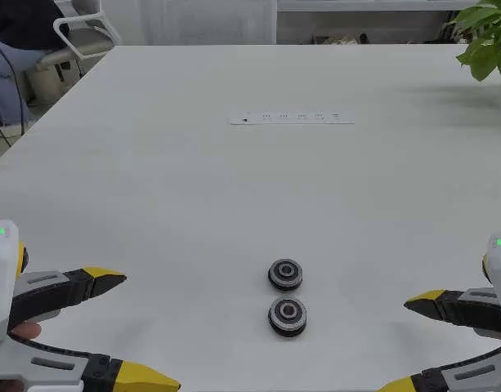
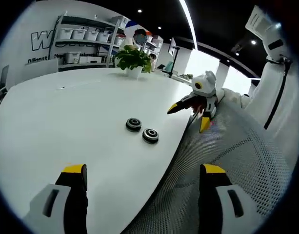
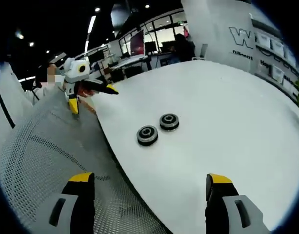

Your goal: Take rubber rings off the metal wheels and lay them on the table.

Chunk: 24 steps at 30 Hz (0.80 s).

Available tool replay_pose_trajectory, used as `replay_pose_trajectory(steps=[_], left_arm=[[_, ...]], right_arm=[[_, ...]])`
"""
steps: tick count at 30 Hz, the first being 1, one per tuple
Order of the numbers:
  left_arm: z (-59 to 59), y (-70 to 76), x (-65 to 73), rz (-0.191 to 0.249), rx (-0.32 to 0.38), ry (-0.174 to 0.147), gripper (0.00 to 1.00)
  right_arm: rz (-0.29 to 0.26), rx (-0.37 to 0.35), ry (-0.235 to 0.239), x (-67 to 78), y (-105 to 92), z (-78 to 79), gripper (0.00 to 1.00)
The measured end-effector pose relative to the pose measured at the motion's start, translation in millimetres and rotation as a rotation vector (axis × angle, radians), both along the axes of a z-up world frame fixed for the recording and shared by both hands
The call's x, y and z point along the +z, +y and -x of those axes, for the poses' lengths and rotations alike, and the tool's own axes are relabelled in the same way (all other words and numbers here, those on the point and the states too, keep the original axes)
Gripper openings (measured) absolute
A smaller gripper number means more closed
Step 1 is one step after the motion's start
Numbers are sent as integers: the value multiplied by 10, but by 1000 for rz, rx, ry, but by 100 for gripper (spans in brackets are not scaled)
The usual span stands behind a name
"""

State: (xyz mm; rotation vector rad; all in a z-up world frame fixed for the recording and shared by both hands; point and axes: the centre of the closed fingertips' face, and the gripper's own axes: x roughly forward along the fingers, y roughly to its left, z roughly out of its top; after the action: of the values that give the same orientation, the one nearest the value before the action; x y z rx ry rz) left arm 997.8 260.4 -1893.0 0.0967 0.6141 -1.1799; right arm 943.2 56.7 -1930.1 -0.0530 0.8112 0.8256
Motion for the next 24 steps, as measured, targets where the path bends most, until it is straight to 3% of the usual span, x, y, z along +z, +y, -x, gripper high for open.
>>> replay_pose_trajectory(steps=[1, 2, 4, 9, 13, 24], left_arm=[[0, -4, 5, 3, -2, -5, 99], [1, -40, 57, 29, -26, -47, 98], [0, -49, 86, 37, -25, -55, 97], [-25, -3, 24, 7, 3, -26, 99], [-62, 17, 51, 15, 25, -36, 99], [-66, 25, 41, 19, 36, -21, 99]], right_arm=[[0, -1, 1, -1, -1, 0, 95], [0, -2, 2, -3, 0, 2, 95], [-1, -5, 1, 0, -3, 1, 94], [15, -6, 0, -9, -25, 0, 93], [17, -4, 3, -14, -22, 4, 93], [12, -17, 5, -17, -41, -3, 93]])
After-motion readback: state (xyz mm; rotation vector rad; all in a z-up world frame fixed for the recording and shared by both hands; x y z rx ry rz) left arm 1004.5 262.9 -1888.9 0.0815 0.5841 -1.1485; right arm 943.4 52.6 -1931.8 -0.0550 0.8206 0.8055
